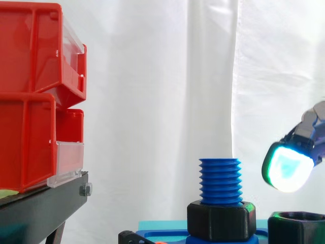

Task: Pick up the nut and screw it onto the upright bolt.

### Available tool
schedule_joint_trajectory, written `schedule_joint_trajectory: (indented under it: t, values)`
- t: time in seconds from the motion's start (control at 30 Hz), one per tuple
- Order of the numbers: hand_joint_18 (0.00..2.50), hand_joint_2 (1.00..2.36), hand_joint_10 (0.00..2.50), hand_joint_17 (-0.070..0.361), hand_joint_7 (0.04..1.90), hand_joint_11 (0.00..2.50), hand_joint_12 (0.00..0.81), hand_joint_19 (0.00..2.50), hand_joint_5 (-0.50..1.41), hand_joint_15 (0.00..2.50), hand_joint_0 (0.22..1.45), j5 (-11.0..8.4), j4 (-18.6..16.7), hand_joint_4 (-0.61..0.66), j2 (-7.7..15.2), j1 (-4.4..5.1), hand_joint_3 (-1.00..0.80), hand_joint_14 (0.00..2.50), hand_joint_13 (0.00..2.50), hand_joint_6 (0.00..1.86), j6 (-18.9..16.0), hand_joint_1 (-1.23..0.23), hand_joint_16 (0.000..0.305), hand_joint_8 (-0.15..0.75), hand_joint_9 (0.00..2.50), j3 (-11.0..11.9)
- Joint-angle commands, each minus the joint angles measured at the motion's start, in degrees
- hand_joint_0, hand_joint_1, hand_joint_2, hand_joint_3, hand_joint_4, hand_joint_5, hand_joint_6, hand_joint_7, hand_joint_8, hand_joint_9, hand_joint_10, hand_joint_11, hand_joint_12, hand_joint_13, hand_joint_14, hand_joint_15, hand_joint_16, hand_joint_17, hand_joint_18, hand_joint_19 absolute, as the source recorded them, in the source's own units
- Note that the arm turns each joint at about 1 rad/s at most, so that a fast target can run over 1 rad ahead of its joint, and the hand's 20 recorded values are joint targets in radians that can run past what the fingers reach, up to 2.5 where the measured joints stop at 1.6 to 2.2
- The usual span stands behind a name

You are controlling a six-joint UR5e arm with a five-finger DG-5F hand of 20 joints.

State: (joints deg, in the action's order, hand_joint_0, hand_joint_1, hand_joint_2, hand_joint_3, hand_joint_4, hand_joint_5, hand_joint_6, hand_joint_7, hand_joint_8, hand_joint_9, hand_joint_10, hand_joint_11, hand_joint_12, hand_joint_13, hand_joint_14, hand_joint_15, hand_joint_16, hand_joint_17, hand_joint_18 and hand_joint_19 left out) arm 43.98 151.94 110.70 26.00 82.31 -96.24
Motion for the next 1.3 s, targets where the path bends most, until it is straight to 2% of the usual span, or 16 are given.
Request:
schedule_joint_trajectory:
  t: [0.0,0.33,0.57,0.77,0.97,1.0,1.27]
  values:
    - [0.19,1.00,0.00,0.126,0.72,0.00,0.433,0.00,-0.26,0.00,0.41,-0.03,-0.59,0.24,1.01,-0.08,-0.50,0.00,0.37,0.50,-0.49,-0.60,0.056,0.310,0.24,0.09]
    - [0.22,1.00,0.00,0.128,0.72,0.00,0.436,0.00,-0.26,0.00,0.40,-0.12,-1.73,0.24,1.10,-0.60,-0.50,0.00,0.38,0.50,0.30,-0.57,0.057,0.316,0.25,0.00]
    - [0.22,1.00,0.00,0.129,0.72,0.00,0.439,0.00,-0.26,0.00,0.40,0.14,-1.82,0.25,1.10,-1.66,-0.50,0.00,0.39,0.50,1.18,-0.59,0.057,0.319,0.25,0.00]
    - [0.22,1.00,0.00,0.130,0.74,0.00,0.441,0.00,-0.26,0.00,0.39,0.05,-2.79,0.25,1.10,-1.75,-0.50,0.00,0.39,0.50,2.85,-0.61,0.058,0.321,0.26,0.00]
    - [0.23,1.00,0.00,0.132,0.74,0.00,0.447,0.00,-0.25,0.00,0.38,-0.03,-3.23,0.26,1.10,-1.66,-0.50,0.00,0.39,0.50,3.82,-0.62,0.059,0.324,0.26,0.00]
    - [0.23,1.00,0.00,0.133,0.74,0.00,0.447,0.00,-0.25,0.00,0.38,-0.21,-3.32,0.26,1.10,-1.40,-0.50,0.00,0.39,0.50,3.99,-0.62,0.059,0.324,0.26,0.00]
    - [0.24,1.00,0.00,0.134,0.74,0.00,0.449,0.00,-0.25,0.00,0.38,-3.90,-5.43,0.26,1.10,-0.34,-0.50,0.00,0.40,0.50,6.54,-0.61,0.059,0.328,0.26,0.00]
